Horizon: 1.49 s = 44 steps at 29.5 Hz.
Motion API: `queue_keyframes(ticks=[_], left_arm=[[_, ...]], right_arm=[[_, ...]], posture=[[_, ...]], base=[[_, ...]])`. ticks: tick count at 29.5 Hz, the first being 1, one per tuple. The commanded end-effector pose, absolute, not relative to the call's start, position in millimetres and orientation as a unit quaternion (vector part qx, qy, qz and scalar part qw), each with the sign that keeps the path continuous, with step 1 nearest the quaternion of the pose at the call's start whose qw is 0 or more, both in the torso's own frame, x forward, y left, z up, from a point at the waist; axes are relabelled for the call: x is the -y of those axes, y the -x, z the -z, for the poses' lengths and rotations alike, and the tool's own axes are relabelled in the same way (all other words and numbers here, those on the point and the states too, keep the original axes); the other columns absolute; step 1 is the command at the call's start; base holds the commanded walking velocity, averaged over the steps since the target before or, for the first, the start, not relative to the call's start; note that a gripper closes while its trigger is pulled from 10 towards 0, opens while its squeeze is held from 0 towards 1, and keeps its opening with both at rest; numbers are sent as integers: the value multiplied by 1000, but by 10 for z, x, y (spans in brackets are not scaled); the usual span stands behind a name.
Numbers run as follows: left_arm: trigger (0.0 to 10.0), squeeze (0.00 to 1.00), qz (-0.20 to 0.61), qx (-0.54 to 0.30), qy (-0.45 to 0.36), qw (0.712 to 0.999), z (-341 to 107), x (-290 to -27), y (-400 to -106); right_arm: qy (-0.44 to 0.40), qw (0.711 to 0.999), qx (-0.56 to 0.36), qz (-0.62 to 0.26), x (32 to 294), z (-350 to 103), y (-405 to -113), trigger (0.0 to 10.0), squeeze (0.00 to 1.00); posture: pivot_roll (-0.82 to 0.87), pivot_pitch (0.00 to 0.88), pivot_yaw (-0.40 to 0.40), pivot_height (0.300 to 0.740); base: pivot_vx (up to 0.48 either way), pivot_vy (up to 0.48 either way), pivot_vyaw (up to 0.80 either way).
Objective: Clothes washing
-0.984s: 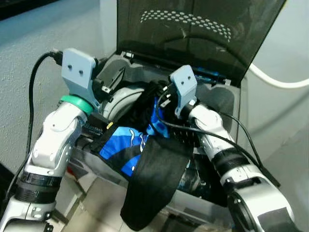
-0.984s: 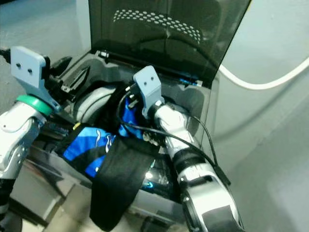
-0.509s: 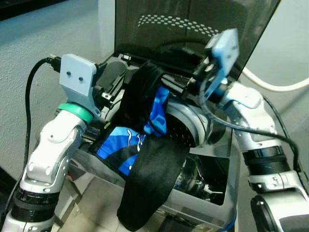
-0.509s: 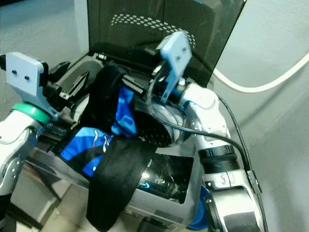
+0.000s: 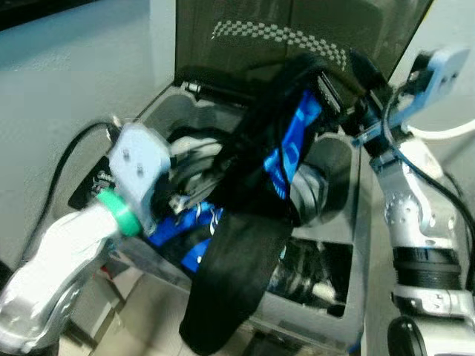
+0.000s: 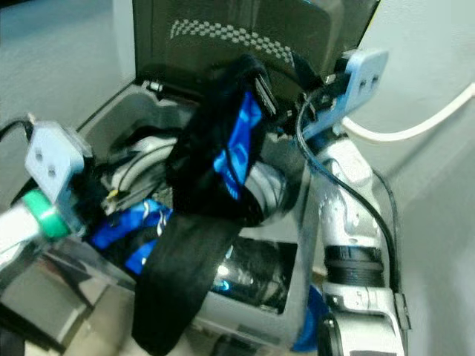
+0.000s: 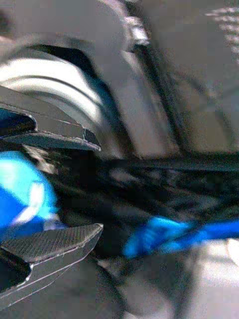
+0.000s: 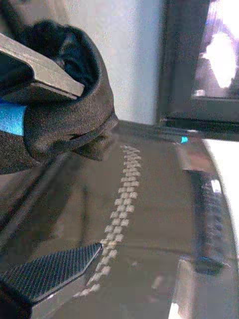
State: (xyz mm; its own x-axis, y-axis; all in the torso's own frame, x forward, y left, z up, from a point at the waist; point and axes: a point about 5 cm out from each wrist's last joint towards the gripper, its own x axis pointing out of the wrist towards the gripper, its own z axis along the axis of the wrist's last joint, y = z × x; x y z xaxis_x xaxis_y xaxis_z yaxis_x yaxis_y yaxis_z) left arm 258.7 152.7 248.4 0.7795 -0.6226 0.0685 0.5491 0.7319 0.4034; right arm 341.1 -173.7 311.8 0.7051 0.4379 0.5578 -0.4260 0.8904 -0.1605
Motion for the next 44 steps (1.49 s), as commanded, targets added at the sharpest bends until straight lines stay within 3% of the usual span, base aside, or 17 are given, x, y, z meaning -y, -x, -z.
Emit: queue_keyframes(ticks=[1, 13, 16, 20, 21, 22, 23, 26, 27, 28, 29, 30, 44], left_arm=[[10000, 0, 317, 82, -193, 925, -2408, -1499, -2578], [10000, 0, 300, 13, -113, 947, -1939, -1336, -2699], [10000, 0, 377, -11, -67, 924, -1909, -1269, -2635], [10000, 0, 410, -23, -37, 911, -1933, -1235, -2575], [10000, 0, 410, -23, -37, 911, -1933, -1235, -2575], [9373, 0, 420, -27, -35, 906, -1944, -1229, -2537], [10000, 0, 421, -23, -40, 906, -1973, -1238, -2518], [10000, 0, 404, -12, -54, 913, -2028, -1276, -2536], [4353, 0, 393, -9, -55, 918, -2047, -1297, -2565], [4353, 0, 393, -9, -55, 918, -2047, -1297, -2565], [3216, 0, 381, -9, -56, 923, -2057, -1319, -2598], [0, 0, 382, -11, -56, 922, -2065, -1322, -2605], [0, 0, 366, -64, -89, 924, -2009, -1408, -2701]], right_arm=[[24, 925, 302, -228, 1741, -3088, -3410, 10000, 0], [21, 943, 281, -179, 1657, -2903, -3495, 10000, 0], [23, 942, 284, -179, 1610, -2925, -3489, 10000, 0], [27, 941, 287, -177, 1586, -2934, -3484, 10000, 0], [27, 941, 287, -177, 1586, -2934, -3484, 10000, 0], [30, 941, 289, -176, 1581, -2936, -3477, 10000, 0], [32, 940, 291, -174, 1584, -2940, -3468, 10000, 0], [36, 940, 294, -170, 1598, -2940, -3456, 10000, 0], [36, 940, 294, -168, 1601, -2937, -3454, 10000, 0], [36, 940, 294, -168, 1601, -2937, -3454, 10000, 0], [36, 940, 294, -167, 1601, -2935, -3454, 10000, 0], [36, 940, 294, -167, 1596, -2936, -3455, 10000, 0], [31, 940, 297, -166, 1583, -2961, -3454, 10000, 0]], posture=[[165, 60, -22, 740], [166, 65, -25, 740], [155, 68, -17, 740], [152, 69, -11, 740], [152, 69, -11, 740], [149, 71, -6, 740], [148, 71, -3, 740], [149, 70, -2, 740], [152, 70, -2, 740], [152, 70, -2, 740], [153, 68, -1, 740], [153, 68, 0, 740], [150, 83, 5, 740]], base=[[0, 0, 0], [0, 0, 0], [0, 0, 0], [0, 0, 0], [0, 0, 0], [0, 0, 0], [0, 0, 0], [0, 0, 0], [0, 0, 0], [0, 0, 0], [0, 0, 0], [0, 0, 0], [0, 0, 0]])
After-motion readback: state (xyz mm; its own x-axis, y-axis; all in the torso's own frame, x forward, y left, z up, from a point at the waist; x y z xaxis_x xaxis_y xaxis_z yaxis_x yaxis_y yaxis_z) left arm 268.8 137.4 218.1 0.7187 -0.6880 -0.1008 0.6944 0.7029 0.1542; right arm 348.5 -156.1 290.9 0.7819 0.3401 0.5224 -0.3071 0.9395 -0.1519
